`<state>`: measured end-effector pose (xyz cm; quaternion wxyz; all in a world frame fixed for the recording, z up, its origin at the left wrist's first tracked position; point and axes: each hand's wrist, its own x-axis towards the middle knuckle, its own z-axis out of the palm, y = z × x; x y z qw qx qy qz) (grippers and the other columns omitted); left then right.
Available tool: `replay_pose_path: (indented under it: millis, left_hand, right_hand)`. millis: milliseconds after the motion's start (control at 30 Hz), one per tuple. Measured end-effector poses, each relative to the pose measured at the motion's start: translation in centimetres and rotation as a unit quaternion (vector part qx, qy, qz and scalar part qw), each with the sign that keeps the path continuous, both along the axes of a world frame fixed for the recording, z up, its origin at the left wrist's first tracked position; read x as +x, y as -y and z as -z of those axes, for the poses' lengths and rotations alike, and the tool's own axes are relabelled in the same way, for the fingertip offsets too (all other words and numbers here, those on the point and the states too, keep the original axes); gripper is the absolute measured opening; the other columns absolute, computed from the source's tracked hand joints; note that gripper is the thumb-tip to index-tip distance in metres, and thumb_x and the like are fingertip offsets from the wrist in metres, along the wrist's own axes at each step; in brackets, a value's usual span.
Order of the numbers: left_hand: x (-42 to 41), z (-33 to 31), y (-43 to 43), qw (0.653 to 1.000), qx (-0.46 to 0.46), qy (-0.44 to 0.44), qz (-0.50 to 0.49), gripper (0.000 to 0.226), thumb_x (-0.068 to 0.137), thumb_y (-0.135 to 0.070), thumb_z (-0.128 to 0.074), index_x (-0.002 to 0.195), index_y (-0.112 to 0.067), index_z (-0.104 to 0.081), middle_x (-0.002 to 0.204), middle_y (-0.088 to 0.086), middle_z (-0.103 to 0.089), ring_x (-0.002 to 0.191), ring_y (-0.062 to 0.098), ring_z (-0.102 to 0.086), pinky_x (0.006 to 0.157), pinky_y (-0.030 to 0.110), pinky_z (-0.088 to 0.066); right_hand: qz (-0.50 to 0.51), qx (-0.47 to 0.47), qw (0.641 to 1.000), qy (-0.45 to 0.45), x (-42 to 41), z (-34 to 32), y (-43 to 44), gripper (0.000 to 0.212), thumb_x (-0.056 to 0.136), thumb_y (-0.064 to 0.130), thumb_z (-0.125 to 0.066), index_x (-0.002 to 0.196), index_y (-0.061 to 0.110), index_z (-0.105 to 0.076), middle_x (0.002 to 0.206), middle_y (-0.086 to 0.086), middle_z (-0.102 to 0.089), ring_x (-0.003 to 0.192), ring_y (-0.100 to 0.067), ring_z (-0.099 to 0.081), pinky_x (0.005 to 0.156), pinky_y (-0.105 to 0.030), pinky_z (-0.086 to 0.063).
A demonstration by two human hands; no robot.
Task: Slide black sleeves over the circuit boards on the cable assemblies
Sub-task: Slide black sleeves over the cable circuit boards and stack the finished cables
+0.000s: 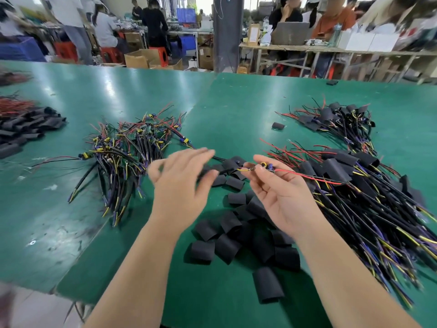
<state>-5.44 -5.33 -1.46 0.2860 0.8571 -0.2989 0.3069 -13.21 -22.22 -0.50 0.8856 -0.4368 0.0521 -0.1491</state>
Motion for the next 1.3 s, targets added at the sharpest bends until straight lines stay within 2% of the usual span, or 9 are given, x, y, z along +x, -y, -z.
replay_pose_path:
  millis: [200,300,367,467,667,867,1000,1100,1300]
  left_hand:
    - [-0.9,0.9,2.0,0.991,0.018,0.035,0.131,0.030,0.087,-0.005,-0.058,0.115,0.001,-0.067,0.089,0.011,-0.068,0.079,0.025,-0.061,0.073,0.038,-0.047]
    - [-0.4,1.0,1.7,0.985,-0.040,-0.043,0.160,0.030,0.084,0.003,-0.063,0.113,-0.001,-0.069,0.084,0.011,-0.065,0.076,0.017,-0.057,0.074,0.018,-0.046]
    - [-0.1,1.0,1.4,0.985,-0.058,-0.056,0.151,0.021,0.085,-0.005,-0.063,0.104,-0.005,-0.073,0.081,0.008,-0.067,0.074,0.012,-0.055,0.072,0.012,-0.042]
    - [0.7,1.2,0.7,0.990,-0.094,-0.066,0.086,0.013,0.085,-0.011,-0.065,0.092,-0.006,-0.075,0.083,0.006,-0.072,0.075,0.021,-0.064,0.074,0.027,-0.047]
    - [1.6,1.6,-0.1,0.990,-0.121,-0.062,-0.033,0.012,0.087,-0.009,-0.065,0.093,-0.005,-0.074,0.086,0.009,-0.072,0.081,0.028,-0.066,0.073,0.039,-0.052]
    - [1.5,1.3,-0.5,0.985,-0.163,-0.033,-0.035,0.012,0.088,-0.007,-0.063,0.091,-0.003,-0.073,0.082,0.007,-0.071,0.077,0.026,-0.064,0.073,0.029,-0.044]
    - [1.4,1.2,-0.6,0.976,-0.212,-0.026,-0.035,0.015,0.089,-0.009,-0.060,0.090,-0.002,-0.073,0.081,0.006,-0.071,0.075,0.023,-0.063,0.072,0.020,-0.041]
    - [1.4,1.1,-0.9,0.964,-0.261,-0.018,-0.041,0.018,0.092,-0.014,-0.057,0.089,-0.004,-0.071,0.078,-0.006,-0.066,0.074,0.015,-0.060,0.071,0.016,-0.041]
    - [1.7,1.2,-1.0,0.948,-0.315,-0.024,-0.037,0.025,0.094,-0.022,-0.053,0.091,-0.006,-0.072,0.078,-0.019,-0.060,0.077,0.010,-0.061,0.073,0.022,-0.046]
  right_hand:
    - [-0.017,-0.047,0.999,-0.003,0.2,0.6,-1.2,0.024,0.076,0.000,-0.064,0.098,0.009,-0.062,0.090,-0.011,-0.071,0.076,-0.018,-0.069,0.062,-0.020,-0.053]
    - [0.032,-0.234,0.972,-0.012,0.2,0.5,-1.1,0.024,0.083,-0.009,-0.064,0.099,0.010,-0.063,0.087,-0.004,-0.069,0.074,-0.009,-0.064,0.066,-0.017,-0.049]
    - [0.063,-0.389,0.918,-0.051,0.3,0.7,-1.2,0.023,0.085,-0.001,-0.067,0.104,0.012,-0.064,0.085,0.002,-0.068,0.069,-0.002,-0.059,0.068,-0.015,-0.046]
    - [0.068,-0.637,0.764,-0.081,0.0,1.2,-1.7,0.018,0.083,0.026,-0.072,0.098,0.019,-0.069,0.085,0.011,-0.063,0.072,0.000,-0.052,0.075,-0.021,-0.042]
    - [-0.134,-0.817,0.561,0.020,-0.8,2.7,-5.2,0.051,0.074,0.066,-0.063,0.121,0.046,-0.058,0.125,0.010,-0.051,0.109,-0.016,-0.038,0.089,-0.032,-0.024]
    - [-0.067,-0.742,0.667,0.010,0.0,2.6,-4.2,0.027,0.085,0.012,-0.068,0.112,0.015,-0.068,0.106,-0.004,-0.059,0.103,-0.022,-0.054,0.095,-0.033,-0.040]
    - [0.048,-0.674,0.734,-0.062,0.2,2.6,-3.5,0.052,0.080,0.017,-0.074,0.127,0.025,-0.054,0.096,0.000,-0.066,0.088,-0.011,-0.053,0.078,-0.021,-0.037]
    - [0.096,-0.674,0.728,-0.083,0.3,2.7,-2.9,0.037,0.079,0.021,-0.076,0.111,0.023,-0.059,0.082,0.005,-0.063,0.079,-0.017,-0.054,0.070,-0.023,-0.037]
    - [0.087,-0.661,0.742,-0.068,0.4,2.5,-2.9,0.024,0.073,0.009,-0.081,0.096,0.012,-0.075,0.095,0.002,-0.062,0.089,-0.013,-0.058,0.077,0.001,-0.032]
